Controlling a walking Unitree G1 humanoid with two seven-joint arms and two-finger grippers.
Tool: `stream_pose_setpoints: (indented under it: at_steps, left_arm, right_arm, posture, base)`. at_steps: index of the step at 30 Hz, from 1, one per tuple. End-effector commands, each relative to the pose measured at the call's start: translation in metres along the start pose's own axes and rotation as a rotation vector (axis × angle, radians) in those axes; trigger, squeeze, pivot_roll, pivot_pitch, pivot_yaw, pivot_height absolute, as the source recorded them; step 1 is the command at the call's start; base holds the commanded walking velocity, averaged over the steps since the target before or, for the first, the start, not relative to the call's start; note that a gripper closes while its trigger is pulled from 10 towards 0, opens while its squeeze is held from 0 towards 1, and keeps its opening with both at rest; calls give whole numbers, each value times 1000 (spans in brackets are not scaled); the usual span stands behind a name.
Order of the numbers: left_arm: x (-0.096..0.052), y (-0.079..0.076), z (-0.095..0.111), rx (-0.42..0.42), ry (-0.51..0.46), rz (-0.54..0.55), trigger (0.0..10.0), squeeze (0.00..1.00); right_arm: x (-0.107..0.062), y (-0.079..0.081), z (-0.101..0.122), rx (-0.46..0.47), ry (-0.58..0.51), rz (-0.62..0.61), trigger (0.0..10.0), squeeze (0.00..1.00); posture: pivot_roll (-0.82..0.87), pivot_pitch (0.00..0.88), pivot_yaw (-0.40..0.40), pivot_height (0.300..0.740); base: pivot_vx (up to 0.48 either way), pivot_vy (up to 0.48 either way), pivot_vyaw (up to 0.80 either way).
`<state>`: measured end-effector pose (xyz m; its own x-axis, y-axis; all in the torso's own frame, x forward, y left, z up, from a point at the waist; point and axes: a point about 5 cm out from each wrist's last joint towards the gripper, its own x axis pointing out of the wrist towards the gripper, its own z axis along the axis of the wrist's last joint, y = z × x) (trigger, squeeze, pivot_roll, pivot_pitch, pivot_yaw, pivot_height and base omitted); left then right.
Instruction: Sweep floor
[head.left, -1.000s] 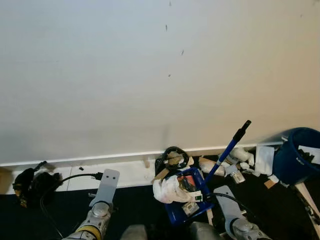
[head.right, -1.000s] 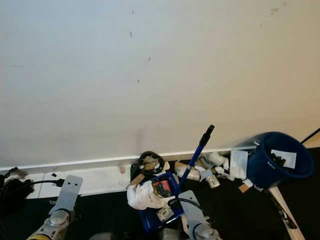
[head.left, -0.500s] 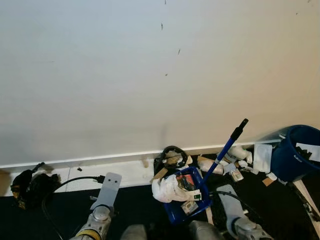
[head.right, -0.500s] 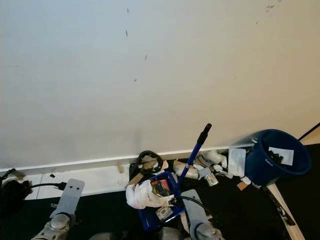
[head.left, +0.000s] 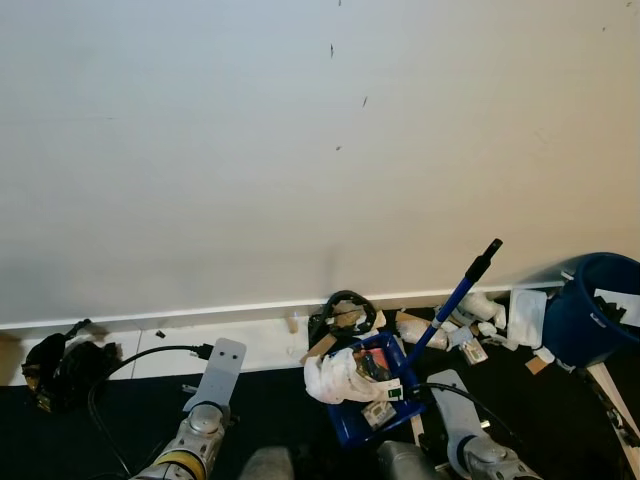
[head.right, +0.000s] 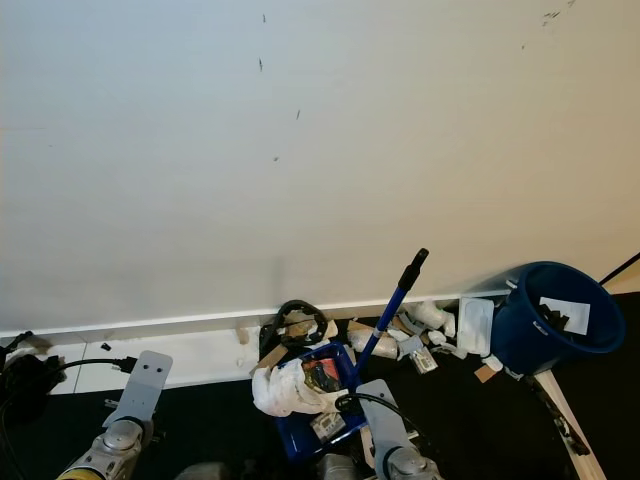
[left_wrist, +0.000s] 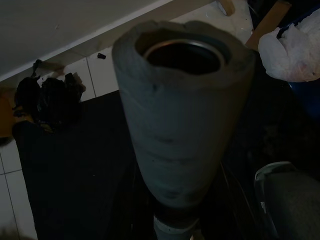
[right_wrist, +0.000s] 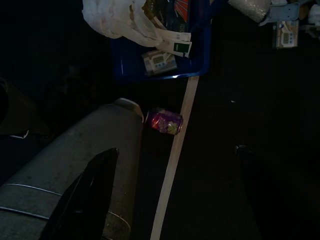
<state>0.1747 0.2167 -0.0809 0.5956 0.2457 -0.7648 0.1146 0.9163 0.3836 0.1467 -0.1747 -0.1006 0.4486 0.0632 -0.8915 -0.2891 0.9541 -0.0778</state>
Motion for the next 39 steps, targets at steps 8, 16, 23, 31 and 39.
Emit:
stream_pose_setpoints:
  at_steps: [8,16,23,31,39]
  left_arm:
    - [-3,8,-16,61,43,18,10000,0]
    - [-1,12,-11,-9,33,56,10000,0]
    - [-1,12,-10,-36,36,62,10000,0]
    - [0,17,-7,-86,25,71,10000,0]
    - [1,10,11,-186,-76,-8,10000,0]
  right_arm:
    - [0,-6,5,2,-35,-62,10000,0]
    - [-2,-19,23,78,-169,-165,10000,0]
    - [-4,-27,29,274,-240,-151,10000,0]
    - [-3,-21,30,497,-263,-79,10000,0]
    - [-1,-6,29,288,-222,28,10000,0]
  posture:
    - [107,4,-49,740]
    - [107,0,-56,740]
    - [104,0,-51,740]
    - [102,4,-43,740]
    - [112,9,-57,740]
  base:
    - [0,0,0]
    - [0,0,0]
    - [0,0,0]
    - [0,0,0]
    - [0,0,0]
